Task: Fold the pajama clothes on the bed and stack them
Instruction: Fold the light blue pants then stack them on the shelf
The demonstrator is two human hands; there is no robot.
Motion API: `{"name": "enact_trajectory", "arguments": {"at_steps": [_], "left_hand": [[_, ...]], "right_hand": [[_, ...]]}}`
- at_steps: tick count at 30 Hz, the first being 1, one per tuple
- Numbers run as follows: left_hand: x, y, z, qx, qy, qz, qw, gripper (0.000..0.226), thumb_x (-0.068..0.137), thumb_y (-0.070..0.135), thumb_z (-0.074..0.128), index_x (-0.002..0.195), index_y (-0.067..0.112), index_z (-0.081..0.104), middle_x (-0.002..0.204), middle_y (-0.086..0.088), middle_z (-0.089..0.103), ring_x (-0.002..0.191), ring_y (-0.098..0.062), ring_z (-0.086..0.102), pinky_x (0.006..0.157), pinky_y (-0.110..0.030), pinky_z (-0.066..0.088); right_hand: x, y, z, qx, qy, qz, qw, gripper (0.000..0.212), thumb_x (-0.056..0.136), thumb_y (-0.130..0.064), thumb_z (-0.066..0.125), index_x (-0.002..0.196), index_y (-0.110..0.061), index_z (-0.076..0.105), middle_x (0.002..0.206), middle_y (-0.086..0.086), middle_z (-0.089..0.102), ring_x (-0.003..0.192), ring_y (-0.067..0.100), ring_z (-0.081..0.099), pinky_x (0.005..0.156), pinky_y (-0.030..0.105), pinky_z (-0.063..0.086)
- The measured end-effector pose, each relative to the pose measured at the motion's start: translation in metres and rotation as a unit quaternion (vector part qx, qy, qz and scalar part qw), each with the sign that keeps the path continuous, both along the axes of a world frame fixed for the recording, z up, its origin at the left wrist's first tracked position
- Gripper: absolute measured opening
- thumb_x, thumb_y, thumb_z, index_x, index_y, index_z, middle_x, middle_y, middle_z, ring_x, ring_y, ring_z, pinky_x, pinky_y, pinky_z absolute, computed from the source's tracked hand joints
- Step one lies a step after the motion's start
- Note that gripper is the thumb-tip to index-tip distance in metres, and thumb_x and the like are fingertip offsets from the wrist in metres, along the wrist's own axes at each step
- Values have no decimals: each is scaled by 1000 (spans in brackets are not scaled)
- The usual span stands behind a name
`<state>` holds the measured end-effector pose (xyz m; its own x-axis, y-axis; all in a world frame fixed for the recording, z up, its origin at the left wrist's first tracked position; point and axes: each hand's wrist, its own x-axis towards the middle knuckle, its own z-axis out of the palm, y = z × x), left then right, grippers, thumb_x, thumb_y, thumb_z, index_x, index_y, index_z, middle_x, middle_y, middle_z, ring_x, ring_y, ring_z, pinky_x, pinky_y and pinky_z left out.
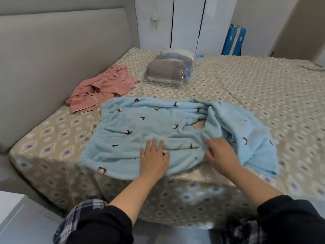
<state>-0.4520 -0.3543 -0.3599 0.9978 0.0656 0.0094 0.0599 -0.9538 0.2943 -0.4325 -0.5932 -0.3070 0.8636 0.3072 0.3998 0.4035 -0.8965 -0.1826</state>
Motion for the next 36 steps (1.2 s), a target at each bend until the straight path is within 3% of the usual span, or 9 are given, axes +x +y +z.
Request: {"name": "enact_trajectory", "arguments": {"at_steps": [6,9,13,21,23,25,28,31,36], "left_hand": [[32,-93,14,-136,22,-102,985,73,98,56,32,154,15,8,162,-4,9,149,-20,4,118,-46,3],[40,-123,13,-121,4,-92,988,84,91,63,38,153,11,15,160,-4,19,147,-20,12,118,-47,11],[41,-129,2,-84,-41,-83,992,80,91,59,38,153,14,14,159,-2,21,146,-18,16,117,-45,12],[48,-132,13,-76,-88,-74,990,62,75,46,40,133,27,44,114,2,64,105,-23,56,88,-38,44],[53,-132,15,-68,-88,-88,990,67,75,45,44,139,25,38,111,0,64,101,-25,56,85,-38,44],[55,-130,12,-46,-100,-101,989,71,77,49,44,143,22,34,113,-1,63,101,-25,56,85,-39,44],[52,-127,6,-20,-132,-115,984,77,76,53,40,144,16,40,113,-3,63,101,-24,58,86,-39,47],[52,-126,0,-29,-165,-125,978,72,74,51,42,135,15,51,110,-2,66,98,-23,60,84,-38,49],[46,-123,-1,-24,-189,-189,963,73,72,44,48,139,16,48,131,-5,59,116,-24,57,93,-43,48]], "right_hand": [[25,-61,6,17,70,-284,956,77,81,-27,68,145,-9,29,151,20,25,124,41,38,93,50,39],[31,-83,-2,62,190,-301,933,65,85,-23,63,142,-11,32,133,14,42,114,35,47,79,41,45],[41,-103,9,65,218,-244,943,9,80,-11,55,88,-14,50,83,2,50,79,28,54,56,30,35],[89,-139,85,127,470,-265,832,16,88,-12,64,85,-3,52,64,9,48,45,17,44,40,21,42],[107,-146,102,168,424,-289,841,6,91,-3,57,96,1,56,80,12,57,60,20,58,47,23,50],[133,-160,114,224,207,-347,887,24,90,1,51,114,1,58,108,18,63,94,29,63,72,28,51],[155,-171,129,429,-10,-347,834,67,93,-7,50,152,-12,18,156,15,25,138,29,34,109,38,31],[163,-165,111,288,12,-368,884,83,93,-25,55,154,-15,-1,161,12,-2,147,29,7,117,48,9],[140,-144,50,-10,171,-153,973,86,83,-7,58,153,-23,9,161,13,-3,147,32,5,116,51,15]]}}
